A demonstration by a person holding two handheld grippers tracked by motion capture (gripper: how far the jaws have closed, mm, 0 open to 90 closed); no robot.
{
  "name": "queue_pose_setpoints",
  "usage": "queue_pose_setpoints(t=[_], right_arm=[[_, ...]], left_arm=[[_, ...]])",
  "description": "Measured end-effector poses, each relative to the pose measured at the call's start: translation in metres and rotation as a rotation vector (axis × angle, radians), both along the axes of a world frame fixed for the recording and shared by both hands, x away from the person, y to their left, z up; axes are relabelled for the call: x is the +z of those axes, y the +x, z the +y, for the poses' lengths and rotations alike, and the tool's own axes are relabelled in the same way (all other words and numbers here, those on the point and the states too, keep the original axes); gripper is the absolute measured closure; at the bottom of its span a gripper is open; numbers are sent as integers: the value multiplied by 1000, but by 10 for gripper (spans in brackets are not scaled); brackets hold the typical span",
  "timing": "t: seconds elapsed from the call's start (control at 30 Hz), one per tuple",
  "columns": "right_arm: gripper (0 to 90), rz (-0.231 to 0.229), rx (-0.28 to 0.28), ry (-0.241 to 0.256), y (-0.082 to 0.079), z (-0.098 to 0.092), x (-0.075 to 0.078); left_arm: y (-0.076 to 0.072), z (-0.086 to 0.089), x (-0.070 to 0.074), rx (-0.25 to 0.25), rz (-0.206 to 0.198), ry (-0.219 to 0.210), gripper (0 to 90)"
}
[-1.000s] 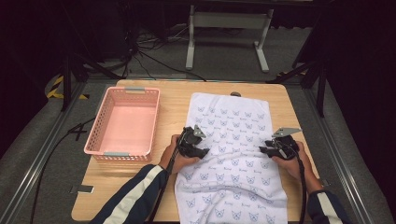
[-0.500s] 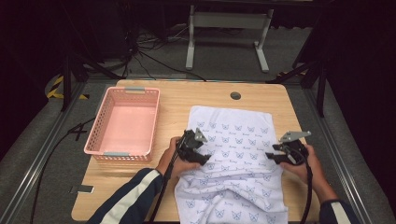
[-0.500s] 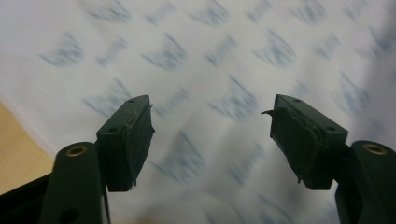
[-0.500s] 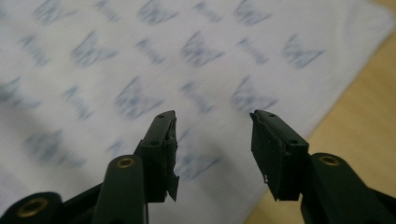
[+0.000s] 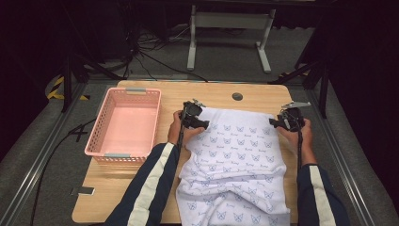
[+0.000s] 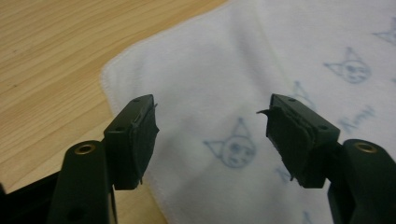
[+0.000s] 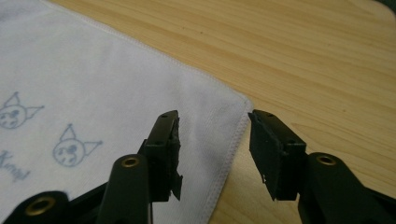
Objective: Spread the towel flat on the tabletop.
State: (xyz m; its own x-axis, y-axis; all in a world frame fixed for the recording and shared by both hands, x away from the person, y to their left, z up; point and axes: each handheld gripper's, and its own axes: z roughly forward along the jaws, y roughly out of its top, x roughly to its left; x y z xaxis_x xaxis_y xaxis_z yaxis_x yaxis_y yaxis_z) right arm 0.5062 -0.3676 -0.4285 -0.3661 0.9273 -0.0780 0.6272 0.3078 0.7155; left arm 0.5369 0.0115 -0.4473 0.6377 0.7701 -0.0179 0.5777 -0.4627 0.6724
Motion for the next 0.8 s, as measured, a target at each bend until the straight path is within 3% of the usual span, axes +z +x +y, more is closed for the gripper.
queue_pose_setpoints(t=[0.03,0.13,0.2,0.23,0.27,0.3,0.33,0.37,0.5,0.53,0.6,0.67,0.7,0.8], right_arm=[[525,6,-4,12,3,0,-2],[506,11,-35,-11,8,-1,-6],[489,13,-55,22,12,-3,-8],[483,16,-63,41,13,-3,-8],[472,27,-50,51,15,-1,-9],[462,37,-44,40,16,1,-10],[435,64,-55,8,19,5,-12],[423,95,-63,9,20,8,-13],[388,111,-71,0,22,12,-15],[355,126,-79,8,24,12,-18],[323,112,-105,36,25,11,-20],[331,110,-107,35,24,11,-21],[352,111,-103,34,24,11,-21],[523,123,-77,40,22,14,-18]], left_arm=[[3,0,-1,15,-4,22,345],[10,5,-4,48,18,-29,358],[13,6,-7,68,7,-2,351],[14,7,-10,67,27,-15,340],[15,8,-12,77,32,11,311],[17,11,-14,95,29,-24,276],[18,13,-15,105,27,-32,279],[18,13,-15,118,21,-21,279],[18,14,-17,113,11,-28,252],[17,14,-17,121,9,-29,252],[17,13,-16,117,19,-22,256],[17,16,-14,74,16,-18,378],[18,18,-14,87,14,-37,439],[20,26,-13,86,31,-65,667]])
